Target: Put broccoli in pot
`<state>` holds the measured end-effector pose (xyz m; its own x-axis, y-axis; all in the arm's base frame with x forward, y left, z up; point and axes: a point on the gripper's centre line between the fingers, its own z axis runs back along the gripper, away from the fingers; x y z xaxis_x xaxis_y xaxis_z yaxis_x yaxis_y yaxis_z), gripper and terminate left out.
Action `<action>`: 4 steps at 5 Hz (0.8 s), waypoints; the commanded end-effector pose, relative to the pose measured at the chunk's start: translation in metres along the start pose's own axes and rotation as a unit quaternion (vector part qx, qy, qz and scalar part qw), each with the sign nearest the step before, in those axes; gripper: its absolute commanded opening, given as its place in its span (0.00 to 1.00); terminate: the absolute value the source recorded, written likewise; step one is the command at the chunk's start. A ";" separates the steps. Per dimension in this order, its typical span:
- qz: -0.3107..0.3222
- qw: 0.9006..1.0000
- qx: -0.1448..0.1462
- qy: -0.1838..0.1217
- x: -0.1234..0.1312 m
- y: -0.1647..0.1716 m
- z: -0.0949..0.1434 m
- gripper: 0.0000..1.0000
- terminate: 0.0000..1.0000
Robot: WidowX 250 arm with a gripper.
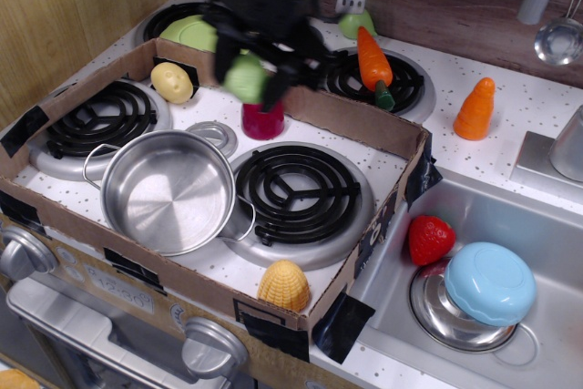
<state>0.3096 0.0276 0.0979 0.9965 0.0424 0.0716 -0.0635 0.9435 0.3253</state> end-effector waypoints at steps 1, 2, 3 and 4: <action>0.058 0.998 0.008 -0.021 -0.036 0.020 0.017 0.00 0.00; 0.068 0.998 0.004 -0.016 -0.046 0.015 0.014 0.00 0.00; 0.070 0.997 -0.006 -0.016 -0.045 0.009 0.004 0.00 0.00; 0.067 0.998 -0.021 -0.011 -0.039 0.008 -0.005 1.00 0.00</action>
<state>0.2616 0.0387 0.0769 0.9829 0.1616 0.0881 -0.1800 0.9437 0.2774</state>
